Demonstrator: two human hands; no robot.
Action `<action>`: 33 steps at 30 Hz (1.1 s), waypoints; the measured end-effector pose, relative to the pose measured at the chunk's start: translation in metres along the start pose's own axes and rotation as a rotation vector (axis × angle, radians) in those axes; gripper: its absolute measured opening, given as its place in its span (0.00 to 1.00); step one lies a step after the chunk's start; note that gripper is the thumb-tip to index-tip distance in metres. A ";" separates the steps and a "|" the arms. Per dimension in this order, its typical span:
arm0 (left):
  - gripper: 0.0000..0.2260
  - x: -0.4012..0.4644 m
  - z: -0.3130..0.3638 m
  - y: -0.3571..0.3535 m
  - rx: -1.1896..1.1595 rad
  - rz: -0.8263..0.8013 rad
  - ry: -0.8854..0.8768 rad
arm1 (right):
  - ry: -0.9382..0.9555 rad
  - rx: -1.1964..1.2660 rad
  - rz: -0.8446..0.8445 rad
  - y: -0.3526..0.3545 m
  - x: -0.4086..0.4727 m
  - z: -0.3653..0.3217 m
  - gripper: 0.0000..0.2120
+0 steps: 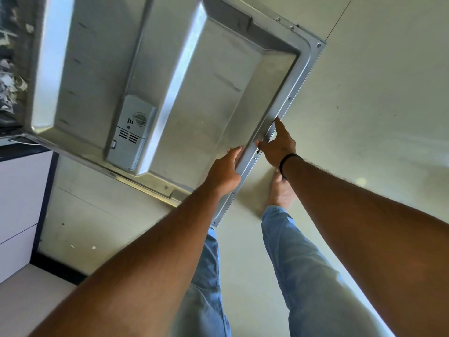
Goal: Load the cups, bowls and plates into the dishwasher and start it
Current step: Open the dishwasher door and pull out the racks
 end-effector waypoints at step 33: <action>0.20 -0.152 -0.164 0.515 -0.271 1.117 -0.113 | 1.024 -0.879 0.239 -0.254 -0.217 -0.499 0.38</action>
Point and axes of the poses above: each hand's wrist, its own x-axis towards the middle knuckle, its own y-axis out of the back of the hand, z = x × y, the point moved 9 cm from there along x, towards the middle knuckle, and after that the axes turned 7 degrees about -x, right-handed, at the moved point
